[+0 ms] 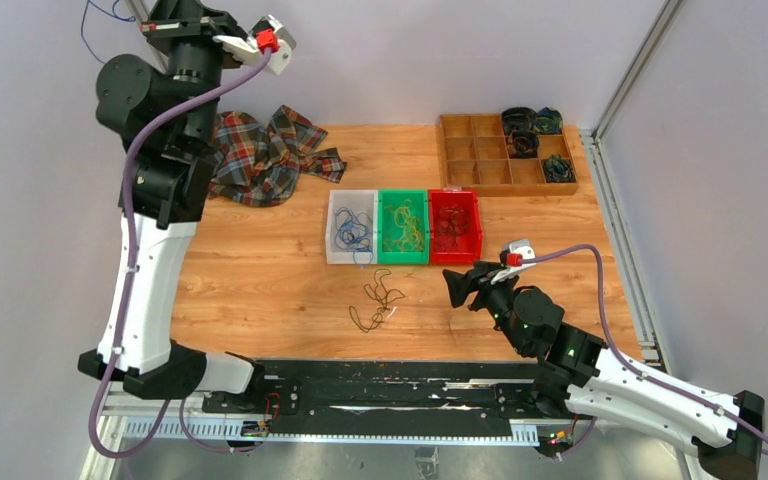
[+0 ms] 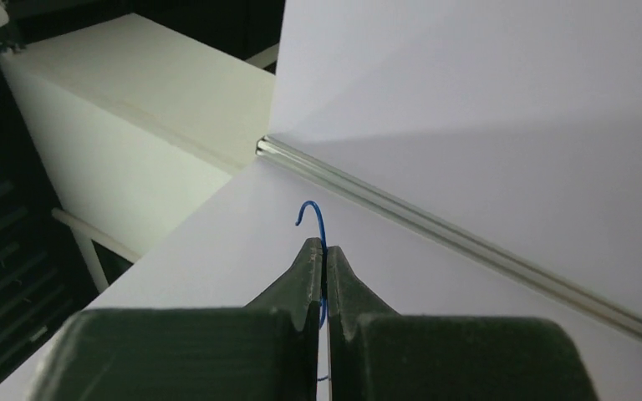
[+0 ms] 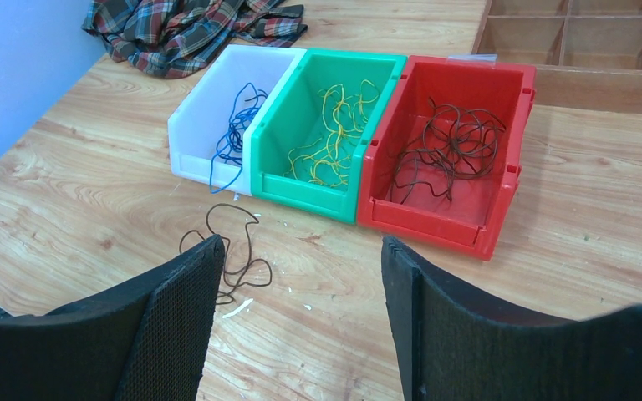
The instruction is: Untangle the cables
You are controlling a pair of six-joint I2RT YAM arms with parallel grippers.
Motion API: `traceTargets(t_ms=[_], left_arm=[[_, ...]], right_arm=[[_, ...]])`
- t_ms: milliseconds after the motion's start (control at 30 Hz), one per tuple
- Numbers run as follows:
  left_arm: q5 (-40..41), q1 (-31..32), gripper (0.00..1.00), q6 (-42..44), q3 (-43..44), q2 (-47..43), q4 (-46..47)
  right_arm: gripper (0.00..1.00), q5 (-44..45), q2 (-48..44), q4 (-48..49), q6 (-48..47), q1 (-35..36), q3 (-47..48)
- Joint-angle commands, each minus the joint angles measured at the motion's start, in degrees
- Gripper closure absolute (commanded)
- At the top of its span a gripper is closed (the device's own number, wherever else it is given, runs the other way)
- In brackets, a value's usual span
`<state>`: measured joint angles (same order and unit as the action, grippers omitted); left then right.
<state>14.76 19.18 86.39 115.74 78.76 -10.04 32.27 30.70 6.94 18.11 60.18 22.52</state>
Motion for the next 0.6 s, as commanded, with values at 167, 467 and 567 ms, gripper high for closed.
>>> traceTargets(t_ms=[167, 467, 567], left_arm=[[-21.0, 2.6, 0.99, -22.5, -7.8, -8.1, -14.5], [-27.3, 6.0, 0.99, -37.7, -22.4, -11.2, -17.7], [-28.5, 8.0, 1.00, -42.3, -27.5, -11.0, -17.7]], right_arm=[[0.31, 0.9, 0.6, 0.7, 0.6, -0.9, -1.0], [0.32, 1.3, 0.2, 0.1, 1.4, -0.9, -1.3], [0.32, 1.6, 0.1, 0.1, 1.5, -0.9, -1.3]])
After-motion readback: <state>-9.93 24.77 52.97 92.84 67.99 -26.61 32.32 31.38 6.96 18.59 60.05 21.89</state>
